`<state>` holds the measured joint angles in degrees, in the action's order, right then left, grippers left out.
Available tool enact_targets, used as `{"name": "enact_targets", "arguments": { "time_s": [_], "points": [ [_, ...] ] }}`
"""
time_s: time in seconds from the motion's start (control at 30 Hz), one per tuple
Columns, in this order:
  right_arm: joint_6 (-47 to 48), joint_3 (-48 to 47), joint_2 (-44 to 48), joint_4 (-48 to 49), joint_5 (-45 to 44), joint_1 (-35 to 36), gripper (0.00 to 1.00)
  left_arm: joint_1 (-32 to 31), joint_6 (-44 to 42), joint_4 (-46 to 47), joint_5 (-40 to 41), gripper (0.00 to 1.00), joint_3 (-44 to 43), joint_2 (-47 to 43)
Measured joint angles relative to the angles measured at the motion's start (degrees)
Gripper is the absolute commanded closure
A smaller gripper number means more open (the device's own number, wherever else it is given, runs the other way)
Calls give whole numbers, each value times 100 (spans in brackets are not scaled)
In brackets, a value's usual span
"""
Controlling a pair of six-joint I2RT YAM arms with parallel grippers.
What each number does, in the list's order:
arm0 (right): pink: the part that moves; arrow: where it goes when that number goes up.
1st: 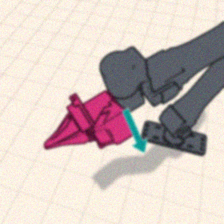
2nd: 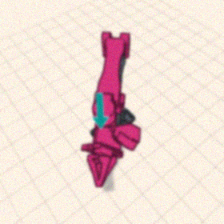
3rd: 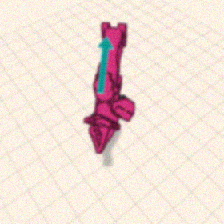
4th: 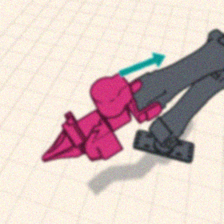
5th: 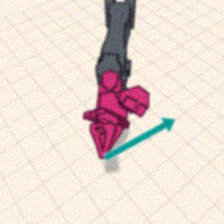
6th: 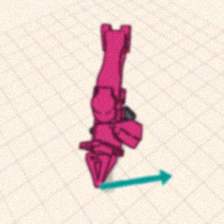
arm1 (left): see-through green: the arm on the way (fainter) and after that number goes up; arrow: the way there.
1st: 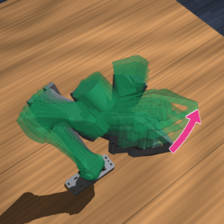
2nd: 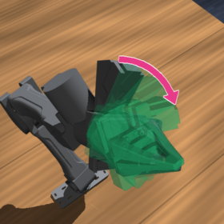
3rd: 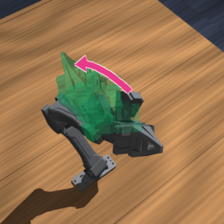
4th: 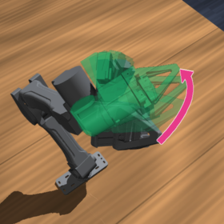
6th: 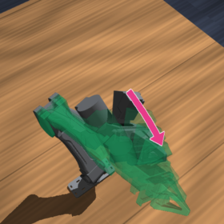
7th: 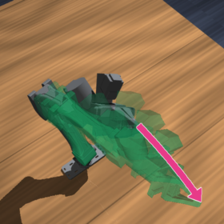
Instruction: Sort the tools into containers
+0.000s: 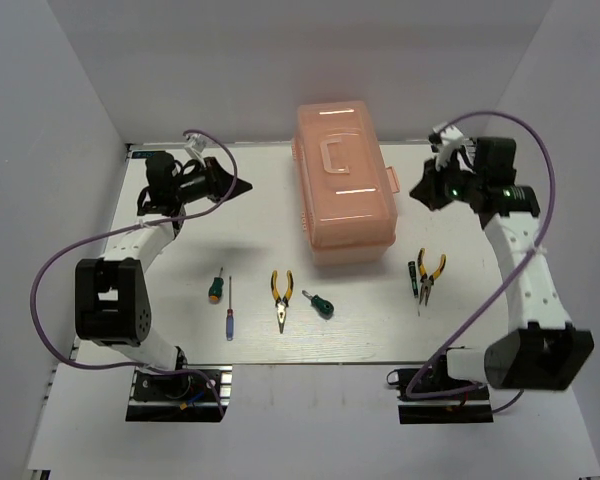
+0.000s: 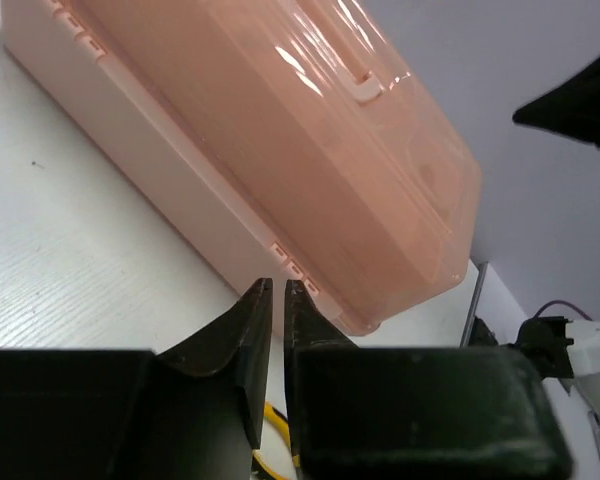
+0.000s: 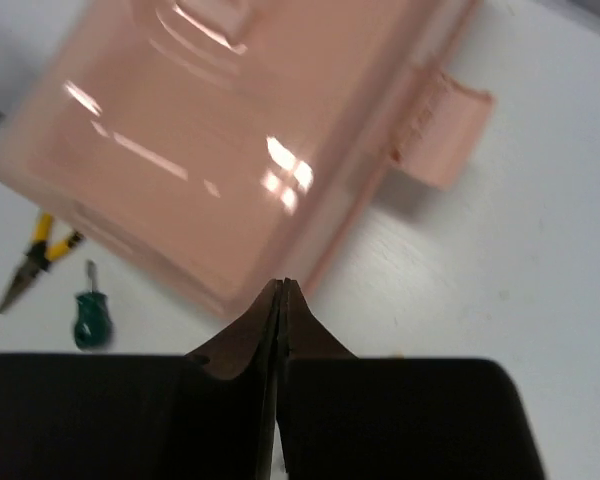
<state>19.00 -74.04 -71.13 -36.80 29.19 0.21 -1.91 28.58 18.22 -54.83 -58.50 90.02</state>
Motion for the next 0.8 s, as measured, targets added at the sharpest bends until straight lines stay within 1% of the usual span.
{"name": "enact_targets", "arguments": {
  "time_s": [0.03, 0.07, 0.1, 0.13, 0.2, 0.27, 0.3, 0.4, 0.53, 0.67, 0.8],
  "points": [
    [-170, -302, -286, 33, 107, 131, 99, -37, -44, -44, 4, 66, -63, 13],
    [-354, -603, -597, 103, 197, 291, 91, -79, -103, -92, 22, 57, -140, 33],
    [-555, -973, -927, 79, 258, 487, 77, -131, -144, -173, 52, 42, -219, 57],
    [-737, -1283, -1228, 131, 315, 640, 66, -181, -221, -251, 94, 35, -284, 74],
    [-1067, -1891, -1834, 223, 380, 979, 54, -267, -323, -422, 184, 23, -378, 111],
    [-1427, -2439, -2387, 334, 404, 1259, 46, -334, -426, -557, 249, 16, -422, 162],
    [-1631, -2660, -2621, 330, 398, 1397, 40, -367, -457, -614, 284, 16, -424, 184],
    [-2240, -3198, -3182, 466, 317, 1700, 36, -439, -544, -748, 345, 15, -426, 293],
    [-2909, -3578, -3646, 717, -81, 2013, 36, -516, -640, -874, 396, 15, -520, 492],
    [-3309, -3735, -3904, 809, -662, 2238, 36, -579, -713, -903, 444, 16, -603, 549],
    [-3609, -3794, -4052, 868, -1123, 2315, 36, -671, -737, -846, 435, 16, -741, 595]
  ]
}}
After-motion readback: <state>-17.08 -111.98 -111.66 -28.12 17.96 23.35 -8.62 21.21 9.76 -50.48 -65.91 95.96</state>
